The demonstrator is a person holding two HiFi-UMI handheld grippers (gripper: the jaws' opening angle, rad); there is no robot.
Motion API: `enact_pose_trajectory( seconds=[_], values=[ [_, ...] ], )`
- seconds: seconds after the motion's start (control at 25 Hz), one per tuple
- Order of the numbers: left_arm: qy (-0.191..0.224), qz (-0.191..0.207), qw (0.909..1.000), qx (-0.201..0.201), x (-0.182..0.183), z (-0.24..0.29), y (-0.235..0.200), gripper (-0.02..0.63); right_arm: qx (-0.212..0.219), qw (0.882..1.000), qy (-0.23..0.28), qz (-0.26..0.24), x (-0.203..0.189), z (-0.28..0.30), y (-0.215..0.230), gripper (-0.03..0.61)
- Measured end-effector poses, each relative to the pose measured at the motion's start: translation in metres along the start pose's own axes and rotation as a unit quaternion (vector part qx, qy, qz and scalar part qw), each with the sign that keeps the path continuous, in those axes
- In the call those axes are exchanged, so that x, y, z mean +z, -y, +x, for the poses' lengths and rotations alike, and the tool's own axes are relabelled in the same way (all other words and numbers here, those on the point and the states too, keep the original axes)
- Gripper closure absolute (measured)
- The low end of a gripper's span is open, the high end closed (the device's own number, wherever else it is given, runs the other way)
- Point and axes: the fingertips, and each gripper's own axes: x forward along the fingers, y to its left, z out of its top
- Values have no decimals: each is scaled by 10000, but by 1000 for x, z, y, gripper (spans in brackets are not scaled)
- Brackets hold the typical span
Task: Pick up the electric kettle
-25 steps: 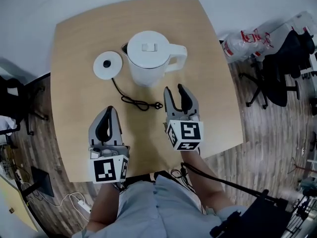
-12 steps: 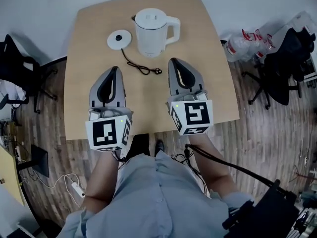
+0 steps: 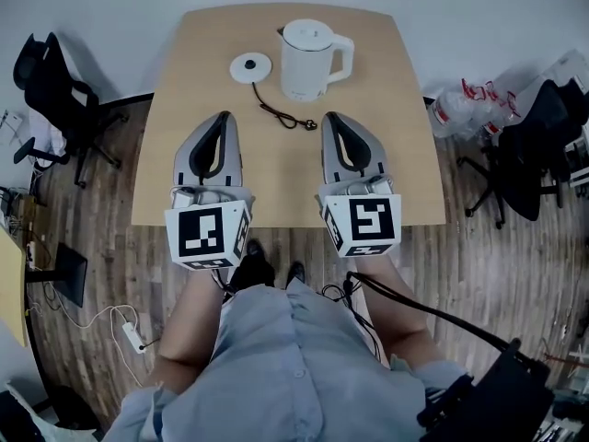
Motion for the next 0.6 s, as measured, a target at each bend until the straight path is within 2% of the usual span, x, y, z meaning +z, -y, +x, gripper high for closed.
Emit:
enact_pose_trajectory(
  seconds=[0.28,0.6],
  values=[
    [-50,-84,9999,111,-4,-4,-15,614,48,10000,-24,-22,4,7,-11,577],
    [112,-49,9999,-62,1,-42,-64,614,-29,10000,10,-67,14,9,-79,578]
  ],
)
